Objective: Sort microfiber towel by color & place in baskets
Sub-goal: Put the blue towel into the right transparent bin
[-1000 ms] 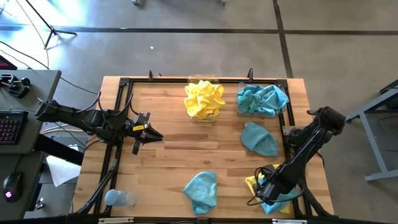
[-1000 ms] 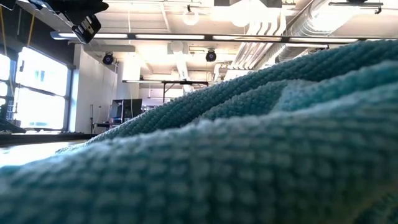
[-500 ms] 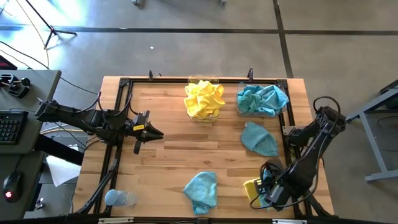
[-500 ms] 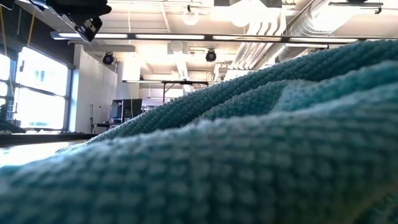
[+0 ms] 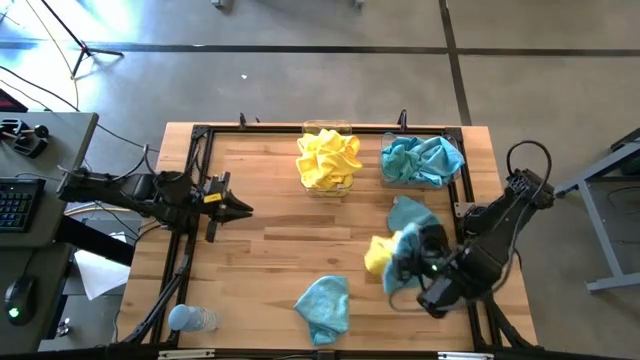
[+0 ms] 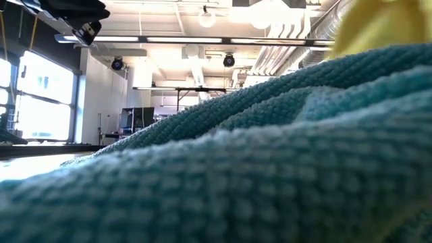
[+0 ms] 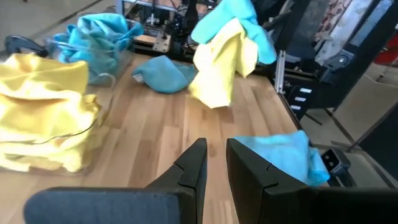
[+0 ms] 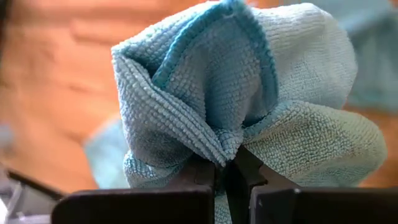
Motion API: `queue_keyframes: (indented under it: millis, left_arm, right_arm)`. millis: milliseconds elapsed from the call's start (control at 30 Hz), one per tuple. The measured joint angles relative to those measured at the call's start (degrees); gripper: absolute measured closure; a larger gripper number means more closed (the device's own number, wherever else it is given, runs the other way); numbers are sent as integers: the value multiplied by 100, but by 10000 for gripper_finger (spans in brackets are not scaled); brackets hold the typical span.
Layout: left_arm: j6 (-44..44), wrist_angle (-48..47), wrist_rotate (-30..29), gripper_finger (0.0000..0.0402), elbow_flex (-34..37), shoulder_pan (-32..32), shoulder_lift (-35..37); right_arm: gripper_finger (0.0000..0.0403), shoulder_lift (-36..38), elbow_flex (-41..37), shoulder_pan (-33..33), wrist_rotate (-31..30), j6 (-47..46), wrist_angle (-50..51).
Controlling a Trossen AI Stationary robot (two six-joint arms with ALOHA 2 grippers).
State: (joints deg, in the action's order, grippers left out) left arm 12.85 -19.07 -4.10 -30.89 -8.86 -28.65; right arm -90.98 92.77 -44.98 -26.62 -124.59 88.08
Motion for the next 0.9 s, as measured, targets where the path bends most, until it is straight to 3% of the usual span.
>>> queue_keyframes:
  millis: [133, 467, 667, 900]
  left_arm:
    - [-140, -195, 5, 351, 0, 115, 320]
    - [-172, -269, 9, 351, 0, 262, 503]
    - [-51, -267, -63, 351, 0, 264, 495]
    - [141, -255, -601, 351, 0, 262, 495]
  right_arm:
    - [400, 0, 18, 731, -337, 742, -170]
    - [401, 191, 20, 3094, -346, 4202, -650]
    - [401, 788, 20, 4127, -368, 5664, -612]
    - [401, 1758, 21, 5041, -375, 6722, -540]
